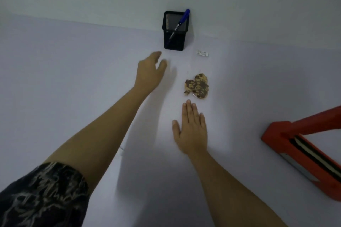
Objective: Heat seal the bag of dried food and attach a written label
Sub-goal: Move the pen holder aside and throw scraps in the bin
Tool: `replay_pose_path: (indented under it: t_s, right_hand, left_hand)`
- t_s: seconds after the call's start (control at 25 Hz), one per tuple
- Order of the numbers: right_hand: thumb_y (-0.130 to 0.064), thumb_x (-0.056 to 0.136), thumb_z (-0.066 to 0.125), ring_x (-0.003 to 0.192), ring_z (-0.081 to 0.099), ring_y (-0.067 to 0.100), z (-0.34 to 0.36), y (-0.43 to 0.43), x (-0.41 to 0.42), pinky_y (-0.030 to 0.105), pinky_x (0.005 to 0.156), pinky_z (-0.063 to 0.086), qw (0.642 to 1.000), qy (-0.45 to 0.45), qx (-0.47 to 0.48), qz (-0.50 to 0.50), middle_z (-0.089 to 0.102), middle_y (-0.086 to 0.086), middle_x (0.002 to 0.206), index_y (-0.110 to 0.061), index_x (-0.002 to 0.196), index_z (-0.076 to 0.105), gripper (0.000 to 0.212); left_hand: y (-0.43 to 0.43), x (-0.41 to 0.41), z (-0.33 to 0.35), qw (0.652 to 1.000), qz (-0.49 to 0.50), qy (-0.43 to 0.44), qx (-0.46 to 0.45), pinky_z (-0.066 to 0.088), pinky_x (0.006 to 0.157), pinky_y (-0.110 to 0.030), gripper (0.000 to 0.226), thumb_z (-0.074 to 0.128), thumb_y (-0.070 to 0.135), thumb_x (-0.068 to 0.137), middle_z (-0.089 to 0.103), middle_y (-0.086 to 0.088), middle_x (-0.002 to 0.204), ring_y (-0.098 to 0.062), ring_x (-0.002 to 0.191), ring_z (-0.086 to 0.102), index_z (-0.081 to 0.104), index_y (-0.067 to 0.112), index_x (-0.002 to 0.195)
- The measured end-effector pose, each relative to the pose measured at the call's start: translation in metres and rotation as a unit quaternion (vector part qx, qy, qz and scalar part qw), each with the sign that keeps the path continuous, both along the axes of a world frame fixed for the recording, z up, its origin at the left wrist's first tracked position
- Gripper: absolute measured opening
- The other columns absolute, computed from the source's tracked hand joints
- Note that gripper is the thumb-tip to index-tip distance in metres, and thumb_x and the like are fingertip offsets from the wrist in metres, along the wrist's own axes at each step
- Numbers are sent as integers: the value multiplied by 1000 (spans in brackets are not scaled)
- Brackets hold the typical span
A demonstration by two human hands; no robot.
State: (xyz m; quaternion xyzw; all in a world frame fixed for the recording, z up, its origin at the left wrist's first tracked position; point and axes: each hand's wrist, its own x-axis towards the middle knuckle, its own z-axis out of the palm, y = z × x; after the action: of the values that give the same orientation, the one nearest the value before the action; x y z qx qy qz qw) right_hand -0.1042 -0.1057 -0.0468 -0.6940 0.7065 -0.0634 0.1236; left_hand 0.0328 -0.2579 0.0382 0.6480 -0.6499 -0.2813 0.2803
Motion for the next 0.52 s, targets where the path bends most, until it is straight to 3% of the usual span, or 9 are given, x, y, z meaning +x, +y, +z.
replay_pose_path:
  t_s: [0.16,0.28,0.4,0.52]
  right_hand:
    - [-45,91,18,143,15,22,-1,1,2,43,114,14,1000,12,22,4,19,9,155,-8,145,17,66]
    - [-44,93,16,144,6,23,0,1,2,44,116,10,999,21,44,23,9,10,156,-7,146,9,65]
    - [-37,98,21,144,3,25,5,4,11,45,117,9,998,30,57,25,5,12,157,-4,145,6,59]
    - [-37,95,16,144,6,26,7,33,43,44,116,8,998,-4,50,40,8,12,156,-3,145,9,61]
  left_hand:
    - [113,42,-28,996,-34,-51,57,40,100,-33,39,48,21,94,57,-16,129,-30,116,56,49,5,130]
    - [175,85,-36,995,20,-89,39,39,97,-34,36,46,20,90,60,-17,123,-33,112,55,58,4,120]
    - [215,115,-41,988,119,-62,71,44,90,-31,28,57,14,88,58,-14,115,-29,103,58,62,7,115]
    - [237,123,-46,985,132,-44,107,37,91,-21,37,65,17,83,53,-11,118,-22,107,54,61,7,118]
